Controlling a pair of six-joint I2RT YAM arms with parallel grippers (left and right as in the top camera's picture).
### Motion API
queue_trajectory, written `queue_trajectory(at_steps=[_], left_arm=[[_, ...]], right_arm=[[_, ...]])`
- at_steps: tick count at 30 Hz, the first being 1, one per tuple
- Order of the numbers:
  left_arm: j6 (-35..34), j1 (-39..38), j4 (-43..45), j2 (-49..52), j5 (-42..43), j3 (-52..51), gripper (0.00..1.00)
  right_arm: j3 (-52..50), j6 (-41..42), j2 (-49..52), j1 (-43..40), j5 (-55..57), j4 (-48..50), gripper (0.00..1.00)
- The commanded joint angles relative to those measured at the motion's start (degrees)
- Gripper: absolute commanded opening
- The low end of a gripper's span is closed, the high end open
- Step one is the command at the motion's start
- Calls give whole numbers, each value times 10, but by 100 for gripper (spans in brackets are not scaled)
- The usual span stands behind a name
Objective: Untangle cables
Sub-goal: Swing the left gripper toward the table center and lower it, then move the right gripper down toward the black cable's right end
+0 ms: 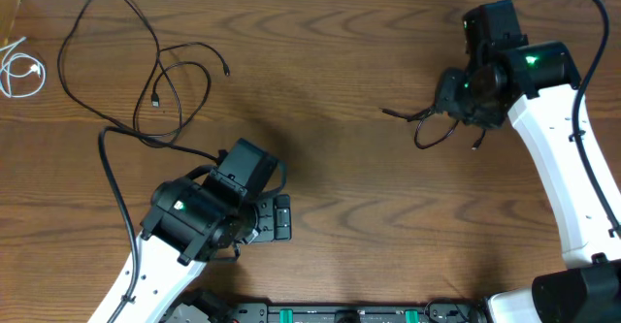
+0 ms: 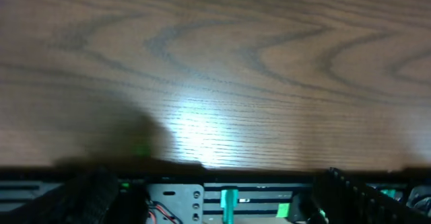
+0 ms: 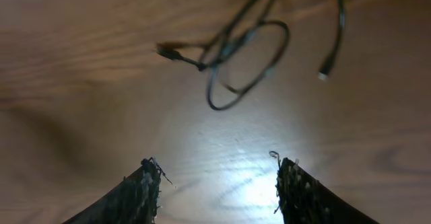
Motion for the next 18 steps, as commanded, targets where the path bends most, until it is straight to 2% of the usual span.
queue_trajectory(at_steps=[1, 8, 12, 18], left_arm=[[-53, -3, 0, 6, -9, 0, 97], [-53, -3, 0, 12, -9, -1, 98], [-53, -3, 0, 12, -9, -1, 98], [-53, -3, 0, 12, -9, -1, 98]], right_arm=[[-21, 15, -3, 13, -7, 18, 54], [-129, 15, -3, 32, -1, 119, 55], [-200, 15, -3, 32, -1, 204, 41], [-274, 2, -3, 30, 15, 282, 42]])
